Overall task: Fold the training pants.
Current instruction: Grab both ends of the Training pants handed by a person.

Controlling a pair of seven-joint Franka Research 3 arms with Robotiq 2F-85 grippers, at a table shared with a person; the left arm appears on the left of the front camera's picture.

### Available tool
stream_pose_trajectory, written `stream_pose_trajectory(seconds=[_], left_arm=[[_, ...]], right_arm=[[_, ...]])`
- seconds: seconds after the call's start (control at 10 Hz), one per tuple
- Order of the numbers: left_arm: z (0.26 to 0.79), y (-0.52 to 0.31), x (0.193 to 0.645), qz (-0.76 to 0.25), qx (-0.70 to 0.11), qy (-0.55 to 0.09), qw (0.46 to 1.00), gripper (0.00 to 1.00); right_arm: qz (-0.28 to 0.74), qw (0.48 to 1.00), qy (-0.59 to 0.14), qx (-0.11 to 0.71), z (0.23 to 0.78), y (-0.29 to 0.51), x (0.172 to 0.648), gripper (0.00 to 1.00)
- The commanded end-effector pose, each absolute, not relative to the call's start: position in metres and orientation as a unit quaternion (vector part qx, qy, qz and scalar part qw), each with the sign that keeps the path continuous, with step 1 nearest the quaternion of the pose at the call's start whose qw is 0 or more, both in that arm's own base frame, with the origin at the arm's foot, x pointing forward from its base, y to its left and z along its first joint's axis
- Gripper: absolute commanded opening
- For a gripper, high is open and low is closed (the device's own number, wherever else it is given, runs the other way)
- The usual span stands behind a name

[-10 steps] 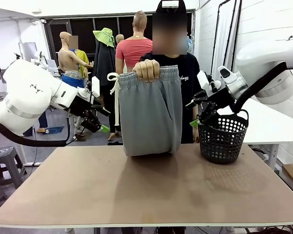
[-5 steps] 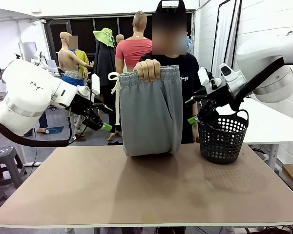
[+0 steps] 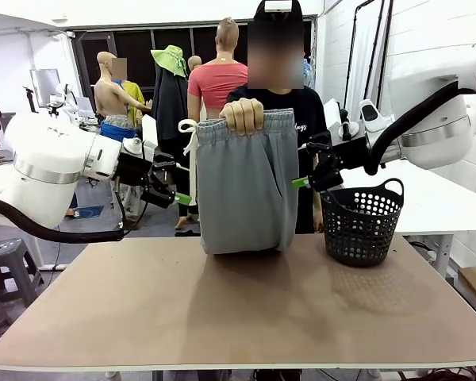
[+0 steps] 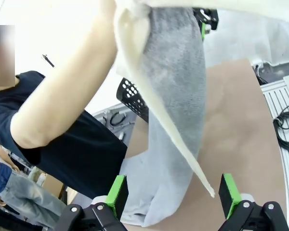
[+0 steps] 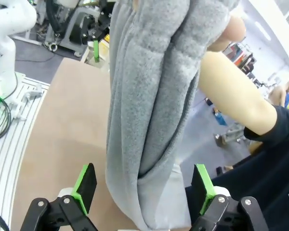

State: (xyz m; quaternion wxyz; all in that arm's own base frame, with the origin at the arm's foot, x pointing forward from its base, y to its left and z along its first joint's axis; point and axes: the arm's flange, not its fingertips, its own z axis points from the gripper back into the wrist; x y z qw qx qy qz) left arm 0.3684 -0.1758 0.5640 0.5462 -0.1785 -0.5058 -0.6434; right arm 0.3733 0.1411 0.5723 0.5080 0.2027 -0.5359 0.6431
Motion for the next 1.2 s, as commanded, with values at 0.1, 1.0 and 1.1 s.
stream_pose_trajectory(seconds=[0.1,1.0,1.1], left_arm=[[0.563,-0.183,0.379,-0.614,-0.192,-0.548,0.535,1.00],[0.571,-0.211,0.375,-0.597,-0.276,-0.555,0.510,1.00],[0.572,-0.214,0.372,-0.595,-0.289,-0.557,0.502,1.00]], right_arm=[[0.651,0.486,-0.530,0.243,0.564,0.148,0.380,1.00],[0.657,0.429,-0.548,0.288,0.574,0.167,0.371,1.00],[0.658,0.424,-0.548,0.295,0.574,0.169,0.371,1.00]])
